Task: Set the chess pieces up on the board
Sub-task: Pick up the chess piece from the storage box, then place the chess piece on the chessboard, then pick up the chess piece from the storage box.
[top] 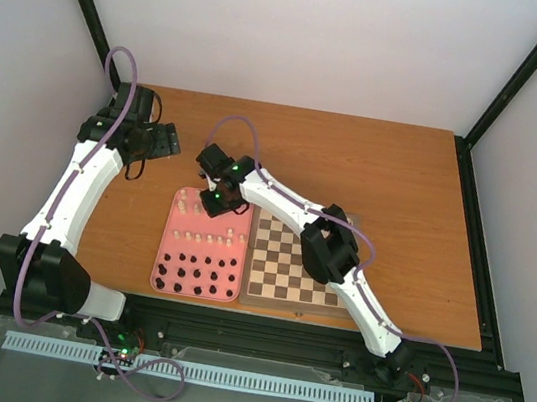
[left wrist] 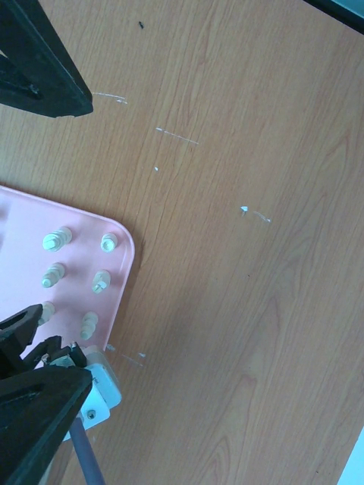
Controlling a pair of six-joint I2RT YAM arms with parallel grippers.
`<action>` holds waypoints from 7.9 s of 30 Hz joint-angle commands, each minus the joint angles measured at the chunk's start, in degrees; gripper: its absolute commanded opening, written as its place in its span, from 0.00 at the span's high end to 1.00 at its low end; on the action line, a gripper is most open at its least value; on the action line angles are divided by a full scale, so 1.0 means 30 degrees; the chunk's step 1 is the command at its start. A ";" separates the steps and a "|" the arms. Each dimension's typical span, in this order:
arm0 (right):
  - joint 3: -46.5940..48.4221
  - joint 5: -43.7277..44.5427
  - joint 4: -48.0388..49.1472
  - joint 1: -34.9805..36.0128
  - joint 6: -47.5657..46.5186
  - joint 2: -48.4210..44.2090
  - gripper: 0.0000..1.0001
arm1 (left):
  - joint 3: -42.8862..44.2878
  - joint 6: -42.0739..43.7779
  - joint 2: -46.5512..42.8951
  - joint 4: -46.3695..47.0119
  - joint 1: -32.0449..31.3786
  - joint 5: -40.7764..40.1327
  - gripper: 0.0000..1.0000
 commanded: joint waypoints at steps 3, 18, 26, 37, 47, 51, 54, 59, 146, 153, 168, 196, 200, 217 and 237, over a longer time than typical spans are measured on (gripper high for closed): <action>0.0989 0.0038 -0.0056 0.0060 -0.0308 0.0699 0.62 | 0.0059 0.0331 -0.0048 0.0378 0.0076 0.0127 0.08; 0.1216 -0.0215 -0.0332 0.0060 -0.0424 0.0920 0.81 | -0.0193 0.0333 -0.0076 0.0431 0.0093 0.0125 0.08; 0.1187 -0.0393 -0.1044 0.0038 -0.0757 0.0166 0.96 | -0.0273 0.0385 -0.0048 0.0438 0.0103 0.0097 0.08; -0.2066 -0.0447 -0.2154 -0.0322 -0.0436 -0.6417 0.96 | -0.0189 0.0438 0.0067 0.0320 0.0123 -0.0006 0.08; -1.4706 0.1359 0.0628 -0.5441 0.0330 -1.4390 0.97 | -0.0267 0.0361 0.0467 0.0465 0.0124 0.0364 0.08; -1.6578 0.1615 0.1402 -0.7050 -0.0619 -1.4860 0.97 | -0.0162 0.0324 0.0672 0.0419 0.0134 0.0446 0.08; -1.7020 0.1844 0.1648 -0.7985 -0.1208 -1.4433 0.97 | -0.0156 0.0338 0.0779 0.0382 0.0112 0.0421 0.08; -1.7477 0.1979 0.2059 -0.9389 -0.1853 -1.3922 0.97 | -0.0186 0.0360 0.0829 0.0350 0.0133 0.0335 0.08; -1.0277 0.0453 0.0605 -0.5531 -0.2101 -1.1844 0.43 | -0.0640 0.0369 0.0765 0.0485 0.0109 0.0635 0.08; -0.6190 -0.1060 0.0592 -0.1559 -0.1521 -0.8413 0.43 | -0.0622 0.0233 0.0547 0.0310 0.0125 0.0291 0.08; 0.0194 -0.3281 0.0449 0.0192 -0.0549 -0.2190 0.44 | 0.3167 -0.0339 -0.0621 -0.0935 0.0512 -0.0150 0.04; 0.2652 -0.2181 0.1318 0.0529 0.0213 0.1597 0.50 | 0.2022 0.0068 -0.1889 -0.0340 0.0506 0.0193 0.04; 0.2827 -0.1967 0.1340 0.0529 0.0171 0.1822 0.50 | 0.1868 0.0095 -0.1878 -0.0294 0.0514 0.0151 0.04; 0.3191 -0.1787 0.1563 0.0515 0.0050 0.2366 0.55 | 0.1734 0.0179 -0.1744 -0.0244 0.0496 -0.0049 0.04; 0.3442 -0.1514 0.1147 0.0485 -0.0305 0.2473 0.88 | 0.1661 0.0216 -0.1585 -0.0186 0.0516 -0.0168 0.04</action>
